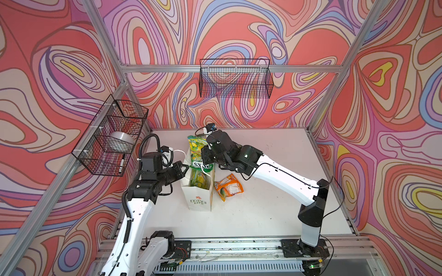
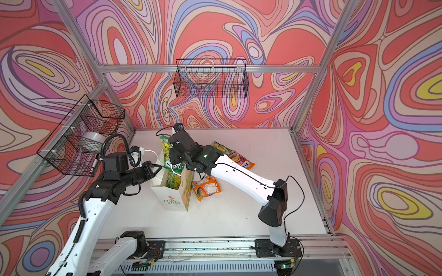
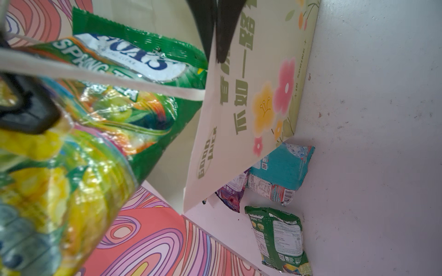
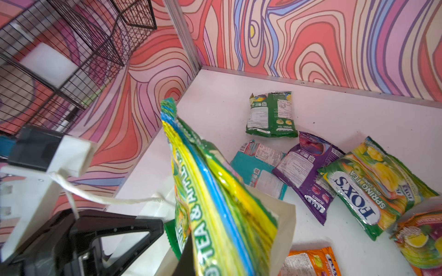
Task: Place the snacks into the paper bag
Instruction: Place the snack in the paper bag.
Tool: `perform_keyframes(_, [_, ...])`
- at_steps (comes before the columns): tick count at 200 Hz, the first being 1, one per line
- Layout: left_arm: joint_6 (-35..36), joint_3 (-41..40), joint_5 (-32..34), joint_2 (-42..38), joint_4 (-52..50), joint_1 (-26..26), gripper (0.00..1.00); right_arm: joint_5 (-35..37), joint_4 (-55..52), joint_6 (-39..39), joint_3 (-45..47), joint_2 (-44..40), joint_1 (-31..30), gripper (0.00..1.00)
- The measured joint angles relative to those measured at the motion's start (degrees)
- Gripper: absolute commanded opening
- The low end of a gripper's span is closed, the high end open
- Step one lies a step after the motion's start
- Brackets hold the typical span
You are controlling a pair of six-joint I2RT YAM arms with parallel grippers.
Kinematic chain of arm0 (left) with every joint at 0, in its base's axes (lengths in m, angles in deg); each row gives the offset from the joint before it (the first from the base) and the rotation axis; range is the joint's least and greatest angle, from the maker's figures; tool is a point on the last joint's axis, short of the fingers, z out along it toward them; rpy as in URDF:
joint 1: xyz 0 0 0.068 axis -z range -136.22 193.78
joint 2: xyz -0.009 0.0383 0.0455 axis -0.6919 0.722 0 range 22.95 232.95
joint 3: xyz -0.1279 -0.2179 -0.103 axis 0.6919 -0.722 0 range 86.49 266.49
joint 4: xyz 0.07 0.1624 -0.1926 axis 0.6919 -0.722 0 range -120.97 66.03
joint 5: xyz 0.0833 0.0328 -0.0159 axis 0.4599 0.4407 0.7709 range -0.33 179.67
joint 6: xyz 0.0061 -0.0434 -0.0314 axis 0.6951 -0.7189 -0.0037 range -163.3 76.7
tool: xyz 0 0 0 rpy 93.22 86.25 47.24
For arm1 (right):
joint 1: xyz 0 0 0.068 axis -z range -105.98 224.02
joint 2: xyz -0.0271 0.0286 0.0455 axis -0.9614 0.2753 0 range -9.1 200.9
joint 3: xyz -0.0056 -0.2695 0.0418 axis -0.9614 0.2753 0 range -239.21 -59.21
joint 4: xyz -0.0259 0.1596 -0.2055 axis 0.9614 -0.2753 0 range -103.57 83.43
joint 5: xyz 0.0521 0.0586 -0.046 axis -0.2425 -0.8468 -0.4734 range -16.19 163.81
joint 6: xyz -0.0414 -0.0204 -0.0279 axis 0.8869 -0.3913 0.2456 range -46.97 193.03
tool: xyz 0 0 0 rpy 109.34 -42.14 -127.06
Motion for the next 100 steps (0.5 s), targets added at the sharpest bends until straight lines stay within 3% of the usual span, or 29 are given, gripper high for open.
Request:
perform_keyframes(43, [0.0,0.0,0.0,0.0,0.0,0.0,0.00,5.3,-5.9,1.2,-4.0,2.1,-3.0,0.00])
perform_keyframes(100, [0.0,0.0,0.0,0.0,0.0,0.0,0.00,6.3,-6.7,1.1,-2.6,1.6,-5.5,0.25])
